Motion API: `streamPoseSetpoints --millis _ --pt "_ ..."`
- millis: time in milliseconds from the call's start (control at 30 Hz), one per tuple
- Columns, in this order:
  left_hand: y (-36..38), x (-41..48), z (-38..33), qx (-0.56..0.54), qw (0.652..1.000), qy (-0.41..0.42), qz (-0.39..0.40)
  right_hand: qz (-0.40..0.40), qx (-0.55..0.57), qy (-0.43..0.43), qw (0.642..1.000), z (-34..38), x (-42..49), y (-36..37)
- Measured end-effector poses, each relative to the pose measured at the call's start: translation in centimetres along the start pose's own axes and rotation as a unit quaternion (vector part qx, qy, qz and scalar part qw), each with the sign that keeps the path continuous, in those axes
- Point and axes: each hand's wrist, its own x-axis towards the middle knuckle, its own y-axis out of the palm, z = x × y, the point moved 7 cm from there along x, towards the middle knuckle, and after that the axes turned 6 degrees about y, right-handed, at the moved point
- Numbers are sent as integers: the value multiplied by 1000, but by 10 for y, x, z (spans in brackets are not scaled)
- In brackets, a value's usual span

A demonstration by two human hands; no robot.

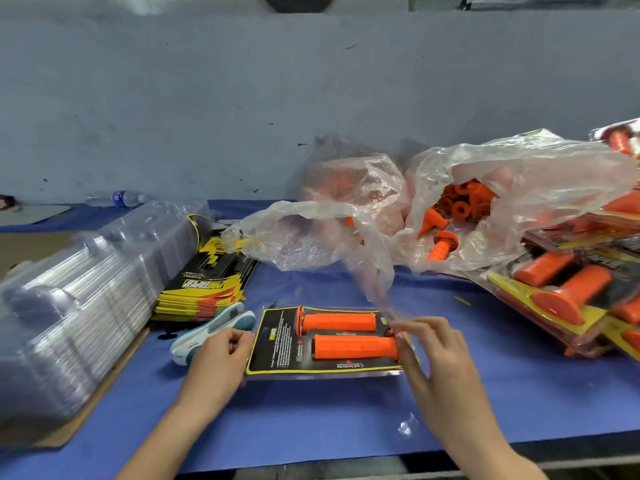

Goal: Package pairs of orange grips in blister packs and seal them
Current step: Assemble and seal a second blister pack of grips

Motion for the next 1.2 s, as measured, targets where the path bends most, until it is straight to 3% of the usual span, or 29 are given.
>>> streamPoseSetpoints --millis 100,200,267,333,400,500,567,633,867,1000,1200 --pt "4 5 -2 -23 1000 -15 5 45 -163 -149 974 8 -5 16" --pt "4 9 4 -49 998 -47 12 69 -241 -214 944 5 -9 27" --pt "-4 11 5 -80 995 -61 -27 80 -261 -236 933 5 -8 27" --pt "-21 7 -8 -11 991 16 -129 94 -265 -249 927 5 -6 25" --pt "-22 -12 -50 99 959 200 -174 105 -267 -254 924 6 -4 24" --pt "33 -45 -93 207 881 424 -38 111 -259 -254 925 6 -2 23" --pt "69 -58 -97 293 826 482 14 113 -255 -255 926 6 -3 23" --pt "86 -61 -100 336 798 500 8 108 -257 -253 926 4 -5 24" --pt "80 -50 -102 336 792 508 -42 81 -249 -142 954 -26 13 10" --pt "60 -44 -97 320 795 515 -33 78 -249 -88 961 -51 29 -3" --pt "74 -82 -115 291 756 585 -49 84 -235 -62 966 -42 20 14"
